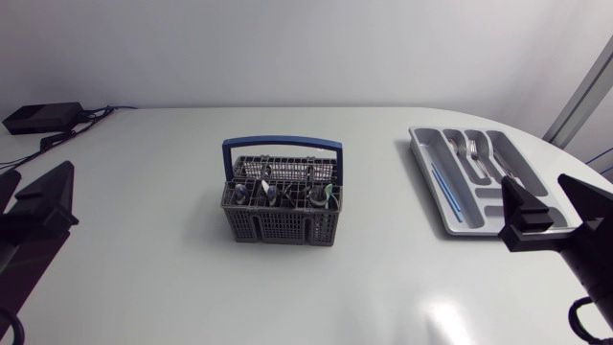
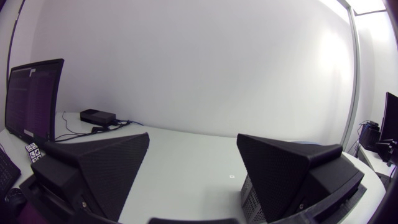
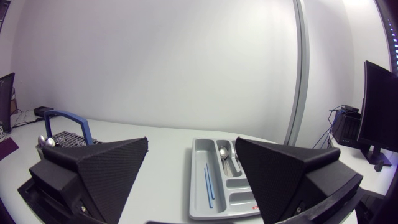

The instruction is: Unload the cutlery basket into the drawer organizer.

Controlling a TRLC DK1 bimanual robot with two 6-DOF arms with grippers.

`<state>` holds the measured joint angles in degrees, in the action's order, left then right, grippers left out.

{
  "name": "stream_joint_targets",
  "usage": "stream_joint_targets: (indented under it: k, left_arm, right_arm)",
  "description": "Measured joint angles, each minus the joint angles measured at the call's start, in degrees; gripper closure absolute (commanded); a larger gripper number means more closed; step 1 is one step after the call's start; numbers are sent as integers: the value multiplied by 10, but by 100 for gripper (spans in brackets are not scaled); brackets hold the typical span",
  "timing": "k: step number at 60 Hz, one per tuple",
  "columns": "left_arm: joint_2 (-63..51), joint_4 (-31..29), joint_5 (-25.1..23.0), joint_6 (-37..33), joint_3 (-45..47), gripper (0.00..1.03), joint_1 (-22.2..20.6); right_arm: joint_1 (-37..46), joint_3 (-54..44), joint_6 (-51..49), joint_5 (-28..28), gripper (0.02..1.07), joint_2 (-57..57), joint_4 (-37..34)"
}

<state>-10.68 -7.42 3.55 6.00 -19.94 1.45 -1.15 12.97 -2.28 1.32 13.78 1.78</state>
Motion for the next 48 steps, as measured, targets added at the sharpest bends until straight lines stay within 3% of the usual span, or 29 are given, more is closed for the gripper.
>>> stream_joint_targets:
  k: [18, 28, 48]
  left_arm:
    - [-148, -37, 4, 45, -121, 5, -3]
    - [-217, -61, 51, 51, -180, 6, -32]
    - [-373, -187, 69, -34, -343, 6, -92]
  right_arm:
    - [-56, 71, 2, 48, 6, 79, 1]
    - [-64, 114, 2, 50, 7, 125, 0]
    - [-73, 216, 4, 63, 7, 235, -52]
